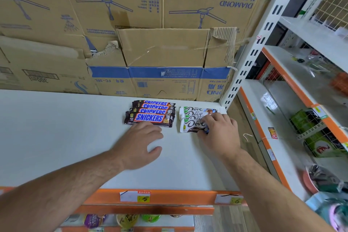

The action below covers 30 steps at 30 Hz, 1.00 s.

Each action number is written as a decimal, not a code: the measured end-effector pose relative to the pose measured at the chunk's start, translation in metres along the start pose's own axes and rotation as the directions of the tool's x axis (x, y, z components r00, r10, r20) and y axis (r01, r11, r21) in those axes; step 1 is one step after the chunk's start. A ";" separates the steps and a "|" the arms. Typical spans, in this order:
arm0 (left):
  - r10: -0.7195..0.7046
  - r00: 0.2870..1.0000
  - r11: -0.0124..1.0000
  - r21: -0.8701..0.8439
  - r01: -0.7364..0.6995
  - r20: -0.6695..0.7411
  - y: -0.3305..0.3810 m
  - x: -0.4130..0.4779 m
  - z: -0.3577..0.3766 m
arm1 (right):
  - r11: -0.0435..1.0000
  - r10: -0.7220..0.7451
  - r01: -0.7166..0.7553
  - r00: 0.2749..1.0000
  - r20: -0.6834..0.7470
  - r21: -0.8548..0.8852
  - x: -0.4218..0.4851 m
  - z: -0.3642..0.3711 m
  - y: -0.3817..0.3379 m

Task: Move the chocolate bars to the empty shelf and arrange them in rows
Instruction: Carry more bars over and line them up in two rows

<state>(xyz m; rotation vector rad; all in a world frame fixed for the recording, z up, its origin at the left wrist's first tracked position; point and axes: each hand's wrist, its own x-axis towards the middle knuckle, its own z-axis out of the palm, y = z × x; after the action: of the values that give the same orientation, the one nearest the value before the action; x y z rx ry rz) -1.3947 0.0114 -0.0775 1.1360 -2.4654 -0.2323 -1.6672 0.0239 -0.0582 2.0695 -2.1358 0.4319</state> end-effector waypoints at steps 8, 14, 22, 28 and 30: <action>-0.002 1.000 1.000 -0.010 0.002 0.007 0.004 -0.002 -0.002 | 0.995 -0.090 0.090 0.996 0.000 0.040 -0.034 -0.006 -0.027; -0.084 0.992 0.996 -0.003 0.084 0.096 -0.006 -0.015 -0.026 | 0.972 -0.233 0.214 0.936 0.263 0.100 -0.047 -0.016 -0.076; -0.284 0.954 0.959 0.043 0.281 0.092 -0.063 -0.097 -0.102 | 0.964 -0.219 0.175 0.948 0.231 0.198 -0.059 -0.027 -0.202; -0.397 0.917 0.917 0.061 0.395 0.037 -0.124 -0.196 -0.177 | 0.933 -0.334 0.274 0.902 0.274 0.236 -0.067 -0.033 -0.331; -0.448 0.894 0.893 0.048 0.447 0.003 -0.145 -0.228 -0.200 | 0.919 -0.370 0.305 0.886 0.279 0.250 -0.069 -0.031 -0.375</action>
<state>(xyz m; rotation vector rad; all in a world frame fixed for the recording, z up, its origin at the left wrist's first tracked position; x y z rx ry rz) -1.0755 0.0936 -0.0114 1.7212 -2.1936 -0.3166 -1.2947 0.0935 -0.0075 2.7325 -1.8774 0.2865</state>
